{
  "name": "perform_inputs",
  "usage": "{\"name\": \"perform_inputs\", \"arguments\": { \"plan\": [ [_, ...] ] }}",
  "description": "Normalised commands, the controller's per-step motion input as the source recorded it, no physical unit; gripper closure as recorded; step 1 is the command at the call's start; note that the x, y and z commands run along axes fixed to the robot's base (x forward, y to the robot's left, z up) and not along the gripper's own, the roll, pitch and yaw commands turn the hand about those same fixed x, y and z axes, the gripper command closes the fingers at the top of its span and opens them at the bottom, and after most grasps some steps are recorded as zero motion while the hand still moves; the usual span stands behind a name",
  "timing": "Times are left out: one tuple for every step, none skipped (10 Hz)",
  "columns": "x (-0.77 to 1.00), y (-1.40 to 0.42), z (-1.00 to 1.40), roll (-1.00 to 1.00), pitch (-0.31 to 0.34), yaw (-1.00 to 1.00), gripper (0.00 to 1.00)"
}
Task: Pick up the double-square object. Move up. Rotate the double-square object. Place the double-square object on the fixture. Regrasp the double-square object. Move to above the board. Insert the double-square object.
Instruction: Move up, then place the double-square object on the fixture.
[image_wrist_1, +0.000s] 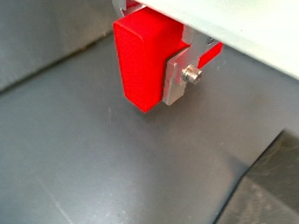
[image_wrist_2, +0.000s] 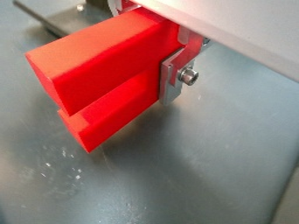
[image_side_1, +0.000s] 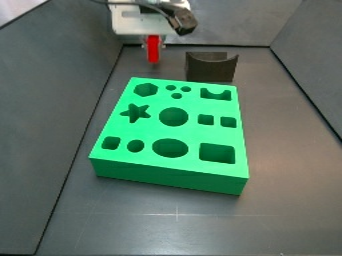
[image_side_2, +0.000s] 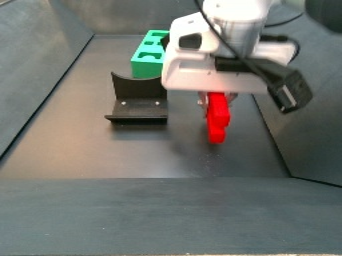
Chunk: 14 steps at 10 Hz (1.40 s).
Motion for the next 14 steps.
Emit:
{"name": "perform_inputs", "arguments": {
  "plan": [
    [-0.01,-0.01,0.37,-0.04,0.034,0.01,1.0],
    [-0.02,-0.01,0.27,-0.05,0.034,0.01,1.0],
    [0.0,0.0,1.0,0.0,0.0,0.0,1.0],
    [0.0,0.0,1.0,-0.01,0.0,0.0,1.0],
    [-0.01,0.0,1.0,-0.02,0.012,0.0,1.0],
    [-0.01,0.0,1.0,-0.03,0.016,0.01,1.0],
    [-0.01,-0.01,1.0,-0.04,0.016,0.01,1.0],
    [-0.02,-0.01,1.0,-0.05,0.015,0.01,1.0],
    [-0.02,-0.01,1.0,-0.06,0.016,0.02,1.0],
    [-0.02,-0.01,1.0,-0.08,0.018,0.02,1.0],
    [-0.02,-0.01,0.91,-0.09,0.016,0.02,1.0],
    [-0.01,-0.01,0.75,-0.1,0.02,0.02,1.0],
    [0.0,-0.01,0.54,-0.12,0.028,0.01,1.0],
    [0.0,0.0,0.44,-0.13,0.034,0.01,1.0]
  ]
}}
